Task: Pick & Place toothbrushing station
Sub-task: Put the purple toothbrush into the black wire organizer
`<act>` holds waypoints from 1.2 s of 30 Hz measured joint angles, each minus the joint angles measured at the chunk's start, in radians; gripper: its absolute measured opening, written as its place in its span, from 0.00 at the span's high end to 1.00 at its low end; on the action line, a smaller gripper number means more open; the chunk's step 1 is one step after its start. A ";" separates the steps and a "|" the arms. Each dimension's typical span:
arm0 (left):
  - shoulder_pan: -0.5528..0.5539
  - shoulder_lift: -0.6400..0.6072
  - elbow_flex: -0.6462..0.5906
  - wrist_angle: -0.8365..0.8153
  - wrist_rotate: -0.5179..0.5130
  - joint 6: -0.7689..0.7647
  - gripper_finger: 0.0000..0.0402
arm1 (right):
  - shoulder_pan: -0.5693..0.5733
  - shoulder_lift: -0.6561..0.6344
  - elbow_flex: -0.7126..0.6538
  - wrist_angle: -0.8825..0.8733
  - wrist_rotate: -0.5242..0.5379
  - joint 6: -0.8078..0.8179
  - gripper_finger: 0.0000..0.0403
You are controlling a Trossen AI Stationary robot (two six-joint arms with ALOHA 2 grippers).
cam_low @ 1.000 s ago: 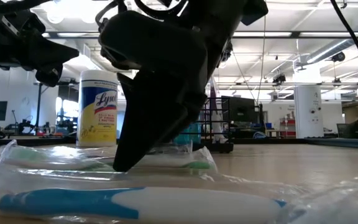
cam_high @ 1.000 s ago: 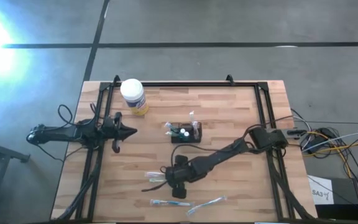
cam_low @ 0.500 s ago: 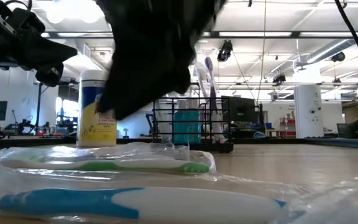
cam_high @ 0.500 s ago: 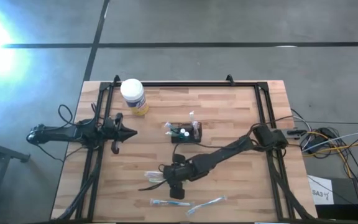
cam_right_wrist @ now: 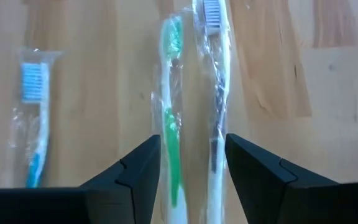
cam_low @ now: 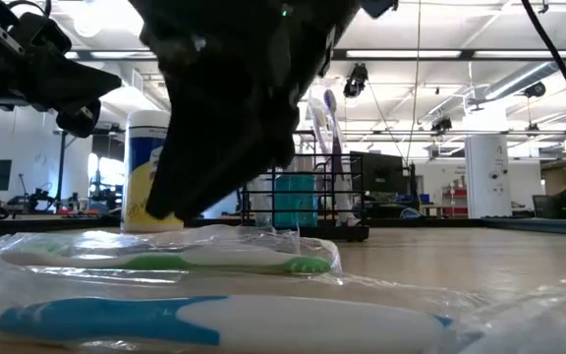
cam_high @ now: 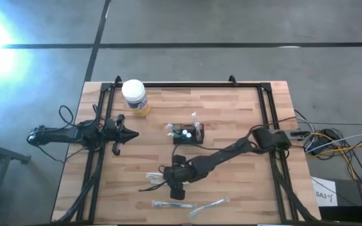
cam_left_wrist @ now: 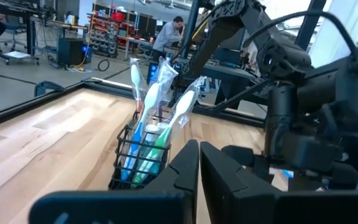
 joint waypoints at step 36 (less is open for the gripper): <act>-0.001 0.000 0.000 -0.005 0.017 -0.006 0.96 | -0.024 0.040 0.040 -0.022 -0.010 -0.075 0.94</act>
